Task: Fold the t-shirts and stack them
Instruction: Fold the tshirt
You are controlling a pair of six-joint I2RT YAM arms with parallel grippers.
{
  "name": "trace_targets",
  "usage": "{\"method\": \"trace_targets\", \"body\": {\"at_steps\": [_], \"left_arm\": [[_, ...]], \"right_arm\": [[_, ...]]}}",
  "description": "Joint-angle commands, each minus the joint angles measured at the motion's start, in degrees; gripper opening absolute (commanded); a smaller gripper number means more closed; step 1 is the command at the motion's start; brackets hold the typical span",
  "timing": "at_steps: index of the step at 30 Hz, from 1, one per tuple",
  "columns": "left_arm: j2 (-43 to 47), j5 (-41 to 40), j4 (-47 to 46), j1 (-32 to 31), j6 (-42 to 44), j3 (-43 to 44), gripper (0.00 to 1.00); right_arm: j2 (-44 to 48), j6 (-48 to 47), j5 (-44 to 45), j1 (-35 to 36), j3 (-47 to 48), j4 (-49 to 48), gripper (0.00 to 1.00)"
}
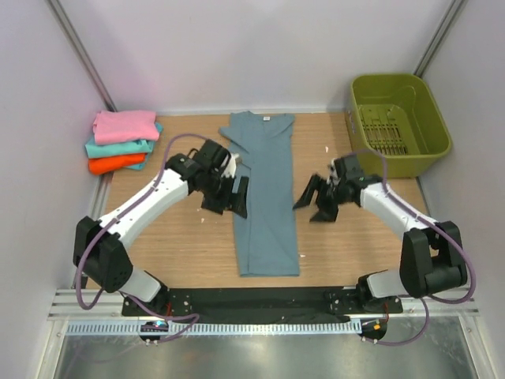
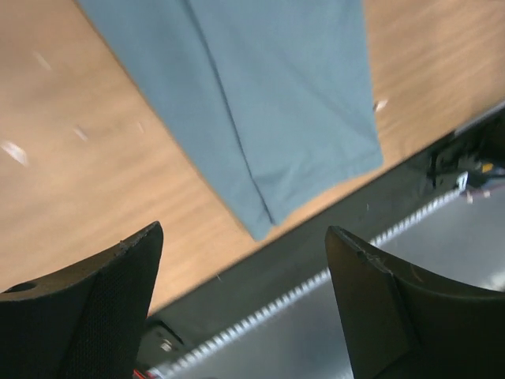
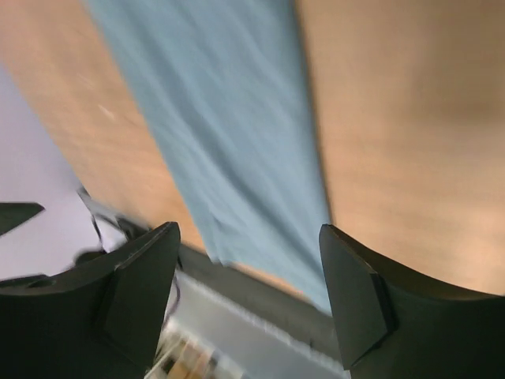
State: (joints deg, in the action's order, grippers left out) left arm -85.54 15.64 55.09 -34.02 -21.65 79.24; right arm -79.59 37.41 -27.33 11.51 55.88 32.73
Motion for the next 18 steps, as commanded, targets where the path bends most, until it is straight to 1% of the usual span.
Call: {"method": "trace_targets", "body": {"at_steps": [1, 2, 3, 5, 7, 8, 9, 11, 12, 13, 15, 18], "left_arm": [[1.2, 9.4, -2.4, 0.8, -12.0, -9.9, 0.83], [1.3, 10.3, -3.1, 1.5, -13.3, -13.7, 0.83], [1.3, 11.2, -4.2, 2.0, -15.8, -15.8, 0.83], [1.1, 12.9, -5.5, 3.1, -18.0, -18.9, 0.83], [0.6, 14.5, -8.7, 3.2, -21.5, -23.2, 0.84], [0.5, 15.6, -10.3, 3.1, -22.7, -24.9, 0.84], [0.3, 15.8, -13.1, 3.0, -24.6, -27.8, 0.85], [-0.1, 16.3, -15.6, 3.0, -26.7, -30.6, 0.85], [-0.3, 17.6, -17.5, 2.8, -29.5, -33.6, 0.84], [-0.6, 18.0, -19.7, 2.6, -30.4, -34.6, 0.84], [-0.5, 18.3, -21.2, 2.6, -31.6, -36.5, 0.84], [-0.8, 18.0, -24.3, 2.6, -33.8, -39.6, 0.83]], "right_arm": [[6.2, 10.3, -6.9, 4.5, -12.5, 1.6, 0.78], [7.1, 11.5, -6.9, 4.9, -17.6, 1.9, 0.79], [7.7, 11.6, -7.5, 5.3, -19.8, 2.3, 0.79], [9.3, 11.7, -7.7, 5.5, -24.3, 2.9, 0.80], [9.8, 12.4, -8.3, 6.3, -25.2, 3.1, 0.81], [9.8, 12.9, -9.0, 8.1, -25.0, 2.2, 0.81], [9.6, 14.1, -9.1, 9.0, -24.9, 1.6, 0.80], [8.5, 14.7, -8.9, 10.3, -25.0, 0.9, 0.80], [8.1, 15.1, -8.8, 10.8, -25.3, 0.6, 0.80], [7.3, 15.2, -8.7, 10.9, -25.8, 0.2, 0.80], [5.2, 16.0, -9.2, 11.4, -26.3, -2.6, 0.79], [3.3, 17.0, -8.7, 12.5, -26.9, -3.6, 0.79]]}}
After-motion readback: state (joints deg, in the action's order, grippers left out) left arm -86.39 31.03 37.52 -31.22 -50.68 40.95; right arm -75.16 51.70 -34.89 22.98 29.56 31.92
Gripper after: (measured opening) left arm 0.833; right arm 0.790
